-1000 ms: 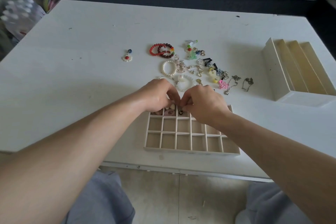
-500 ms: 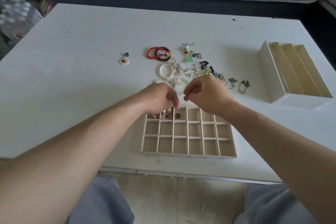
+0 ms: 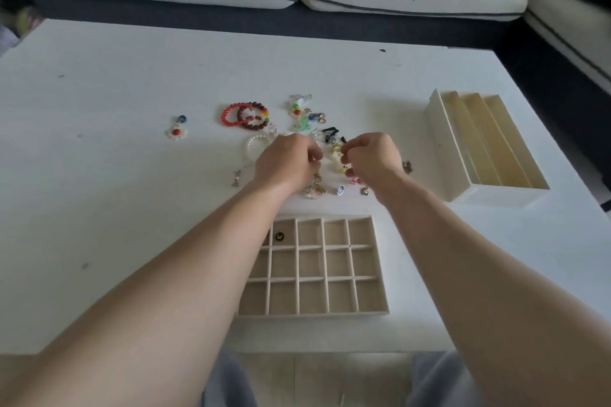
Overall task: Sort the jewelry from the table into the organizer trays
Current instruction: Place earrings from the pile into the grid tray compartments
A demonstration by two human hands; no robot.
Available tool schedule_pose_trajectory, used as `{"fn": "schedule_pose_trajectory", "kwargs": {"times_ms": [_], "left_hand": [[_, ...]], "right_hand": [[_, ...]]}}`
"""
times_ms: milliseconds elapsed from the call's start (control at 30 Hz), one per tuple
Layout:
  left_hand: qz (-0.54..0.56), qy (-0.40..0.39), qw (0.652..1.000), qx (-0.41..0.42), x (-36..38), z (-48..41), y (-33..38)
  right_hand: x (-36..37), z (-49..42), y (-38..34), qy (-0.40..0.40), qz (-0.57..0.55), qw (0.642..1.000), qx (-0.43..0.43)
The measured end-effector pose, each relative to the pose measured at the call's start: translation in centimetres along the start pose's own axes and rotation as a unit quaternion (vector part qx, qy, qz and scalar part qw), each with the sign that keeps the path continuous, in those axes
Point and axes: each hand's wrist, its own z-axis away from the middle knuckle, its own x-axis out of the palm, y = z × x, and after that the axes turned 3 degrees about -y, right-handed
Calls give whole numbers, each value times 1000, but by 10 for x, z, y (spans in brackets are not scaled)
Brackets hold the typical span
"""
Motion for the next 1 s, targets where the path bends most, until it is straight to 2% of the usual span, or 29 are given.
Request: {"fn": "schedule_pose_trajectory", "kwargs": {"times_ms": [200,367,433,500,600,700,833,1000], "left_hand": [[-54,18,998,-14,11,-7,1],[-46,38,998,-12,13,-3,3],[16,53,998,-15,7,-2,8],[126,57,990,-31,-4,2,14],[255,52,964,-54,-19,15,20],[321,50,944,-66,-30,30,16],[402,42,912,-71,-38,42,9],[499,23,861,-96,-41,50,6]], "right_hand": [[5,6,-2,-27,35,999,-18],[2,8,-2,-20,44,998,-29],[0,9,-2,-21,42,998,-38],[-1,11,-2,-34,21,998,-40],[-5,16,-7,-114,-97,988,-30],[-7,24,-11,-199,-222,954,-34],[-5,32,-15,-241,-234,941,-44],[-4,35,-18,-252,-243,934,-76]]}}
